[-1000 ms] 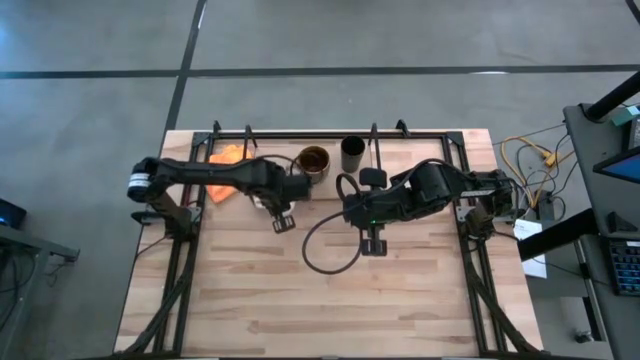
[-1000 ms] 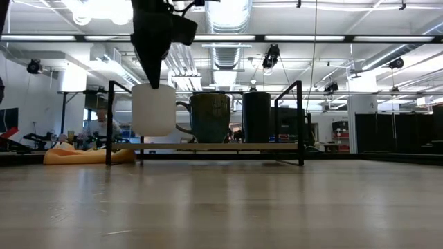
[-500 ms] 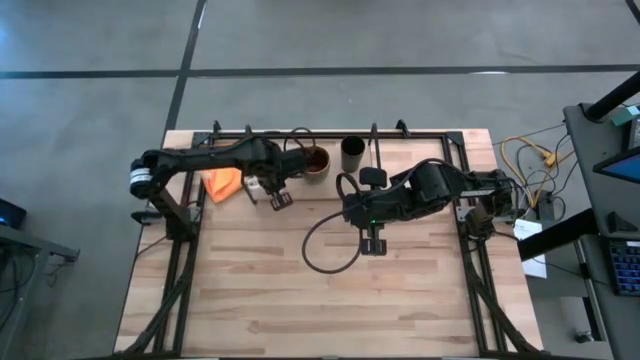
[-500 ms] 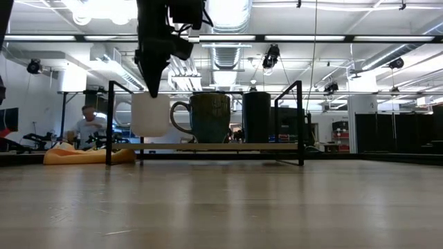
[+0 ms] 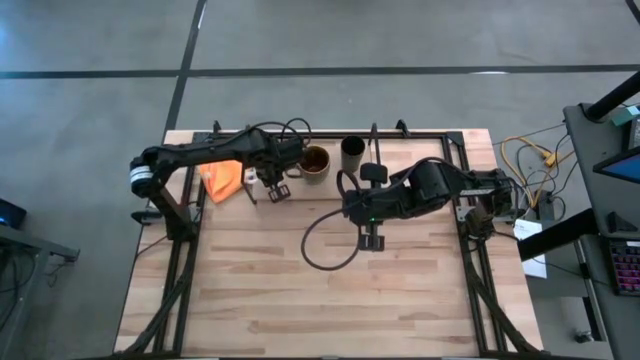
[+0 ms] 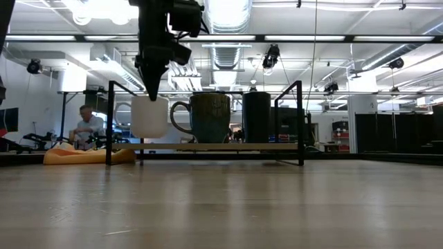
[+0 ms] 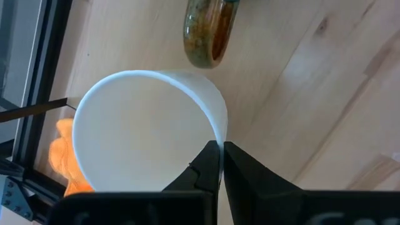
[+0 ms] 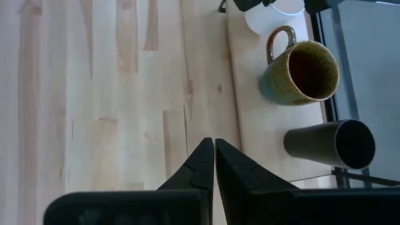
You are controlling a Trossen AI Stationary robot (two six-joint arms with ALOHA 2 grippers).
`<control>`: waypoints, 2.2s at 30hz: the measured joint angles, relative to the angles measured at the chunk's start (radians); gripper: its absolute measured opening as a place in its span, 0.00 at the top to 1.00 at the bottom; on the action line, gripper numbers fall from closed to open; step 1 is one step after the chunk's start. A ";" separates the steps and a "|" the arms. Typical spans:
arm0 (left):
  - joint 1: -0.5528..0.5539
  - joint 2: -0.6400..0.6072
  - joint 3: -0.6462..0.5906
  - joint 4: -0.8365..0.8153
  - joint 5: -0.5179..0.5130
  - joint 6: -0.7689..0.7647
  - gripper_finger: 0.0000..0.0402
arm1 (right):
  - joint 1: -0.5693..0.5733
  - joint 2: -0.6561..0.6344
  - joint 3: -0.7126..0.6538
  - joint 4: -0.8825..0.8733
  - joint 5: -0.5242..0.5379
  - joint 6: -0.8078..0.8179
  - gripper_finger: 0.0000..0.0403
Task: Stack small to large cups/mugs on shelf
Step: Put the white mug on the shelf, then adjust the brown mug on the shelf
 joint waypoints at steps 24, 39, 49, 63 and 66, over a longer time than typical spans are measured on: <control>0.048 0.056 -0.008 0.057 0.006 0.050 1.00 | -0.004 0.000 0.000 0.000 0.000 0.008 0.98; 0.056 0.055 0.018 0.057 0.016 0.043 0.98 | -0.005 0.000 0.000 0.000 0.000 0.007 0.98; 0.056 0.053 0.014 0.056 0.015 0.043 0.86 | -0.011 0.000 0.000 0.000 -0.001 0.005 0.98; 0.056 0.051 0.136 0.071 0.014 0.050 0.85 | -0.030 0.000 0.000 0.000 -0.001 0.005 0.98; 0.055 0.051 0.161 0.092 0.016 0.051 0.88 | -0.034 0.000 0.000 0.000 -0.001 0.005 0.98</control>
